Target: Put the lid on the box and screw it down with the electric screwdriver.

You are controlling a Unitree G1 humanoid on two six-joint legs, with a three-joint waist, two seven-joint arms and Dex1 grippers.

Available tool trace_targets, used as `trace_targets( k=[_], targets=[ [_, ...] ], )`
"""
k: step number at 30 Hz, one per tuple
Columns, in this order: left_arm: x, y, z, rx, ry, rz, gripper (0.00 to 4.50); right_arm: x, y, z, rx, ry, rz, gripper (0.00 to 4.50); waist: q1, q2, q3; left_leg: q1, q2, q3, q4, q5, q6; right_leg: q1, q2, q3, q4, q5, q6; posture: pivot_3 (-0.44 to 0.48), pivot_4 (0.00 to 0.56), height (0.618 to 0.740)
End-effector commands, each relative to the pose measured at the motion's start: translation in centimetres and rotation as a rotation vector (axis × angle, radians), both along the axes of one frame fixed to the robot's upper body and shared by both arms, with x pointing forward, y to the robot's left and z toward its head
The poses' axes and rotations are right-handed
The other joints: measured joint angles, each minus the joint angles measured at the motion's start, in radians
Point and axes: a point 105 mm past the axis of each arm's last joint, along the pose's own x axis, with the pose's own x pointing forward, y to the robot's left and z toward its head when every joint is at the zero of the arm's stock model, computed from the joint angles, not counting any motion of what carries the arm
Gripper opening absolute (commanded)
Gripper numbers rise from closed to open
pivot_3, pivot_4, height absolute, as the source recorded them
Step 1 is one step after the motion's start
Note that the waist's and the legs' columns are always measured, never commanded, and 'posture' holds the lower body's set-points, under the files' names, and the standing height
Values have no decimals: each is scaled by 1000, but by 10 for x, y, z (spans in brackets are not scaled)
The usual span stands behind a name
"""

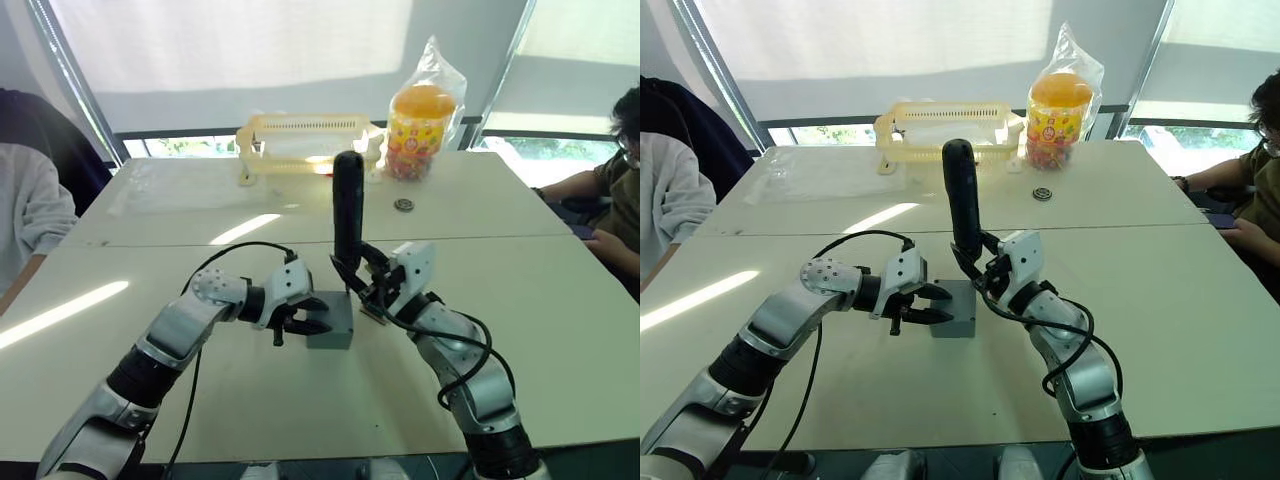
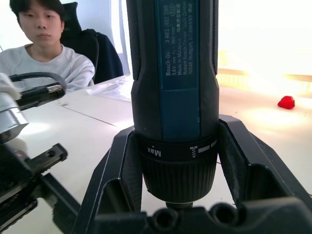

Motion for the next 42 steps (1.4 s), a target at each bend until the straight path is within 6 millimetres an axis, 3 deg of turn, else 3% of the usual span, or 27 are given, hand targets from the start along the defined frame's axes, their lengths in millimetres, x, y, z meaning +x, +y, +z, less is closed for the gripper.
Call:
trace_targets(
  k=[1,9,23,33,38,42],
  targets=[
    [0,12,-25,88,61,48,1873,2,-8,-30,-34,103,-53,1791,2,-1,-1,0,0,0,0,0,0,0,0,0,0,0,0,0,150,740],
    [1,10,-25,94,55,44,1873,-9,-12,-24,43,67,-52,1791,1,-2,-3,0,0,0,0,0,0,1,0,0,-1,-1,-2,0,150,740],
    [3,9,-25,102,51,37,1873,-9,-9,-28,22,59,-40,1791,2,-2,-3,0,0,-1,0,0,0,1,-1,0,-2,-3,-4,0,150,740],
    [6,7,-24,95,44,40,1873,-24,3,-4,98,16,110,1791,1,-2,-3,0,1,-1,-2,0,0,0,-1,0,-3,-3,-4,0,150,740],
    [6,6,-24,92,44,40,1873,-29,19,-20,-2,48,181,1791,-3,-1,-2,0,1,-1,-6,0,0,-2,-1,0,-5,-3,-5,0,150,740],
    [5,7,-25,96,47,41,1873,-22,14,-42,-55,131,132,1791,-4,-2,-3,0,1,-1,-7,0,0,-1,0,0,-6,-4,-5,0,150,740]
  ],
)
